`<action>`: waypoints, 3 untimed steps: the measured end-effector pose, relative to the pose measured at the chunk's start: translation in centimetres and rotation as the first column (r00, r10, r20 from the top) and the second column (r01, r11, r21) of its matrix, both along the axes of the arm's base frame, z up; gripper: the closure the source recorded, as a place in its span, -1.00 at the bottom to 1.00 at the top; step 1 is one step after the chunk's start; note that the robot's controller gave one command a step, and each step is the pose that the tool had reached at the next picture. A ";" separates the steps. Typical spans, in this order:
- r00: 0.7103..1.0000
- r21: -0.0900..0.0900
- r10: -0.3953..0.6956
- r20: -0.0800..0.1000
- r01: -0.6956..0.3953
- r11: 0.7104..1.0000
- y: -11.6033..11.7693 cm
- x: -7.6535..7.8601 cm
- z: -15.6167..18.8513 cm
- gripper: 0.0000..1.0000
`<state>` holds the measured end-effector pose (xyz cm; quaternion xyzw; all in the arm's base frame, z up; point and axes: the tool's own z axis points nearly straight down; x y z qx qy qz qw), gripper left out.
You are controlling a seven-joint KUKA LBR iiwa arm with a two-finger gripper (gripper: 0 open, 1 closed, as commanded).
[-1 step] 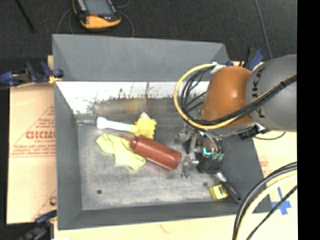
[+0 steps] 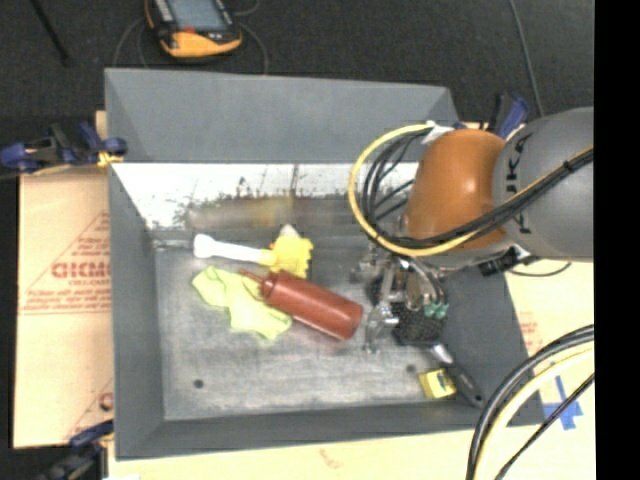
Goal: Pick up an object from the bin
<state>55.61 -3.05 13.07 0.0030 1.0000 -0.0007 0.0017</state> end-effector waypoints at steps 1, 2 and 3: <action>0.999 0.001 -0.050 0.005 0.050 0.999 2.4 0.3 -2.6 -1.00; 0.997 0.005 -0.082 0.000 0.082 0.997 6.9 -0.7 -2.7 -1.00; 0.999 0.001 -0.054 0.003 0.054 0.999 6.5 -0.4 -2.9 -1.00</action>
Offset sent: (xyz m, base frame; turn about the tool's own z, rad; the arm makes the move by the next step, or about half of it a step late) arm -0.0073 0.0662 -0.0282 0.0873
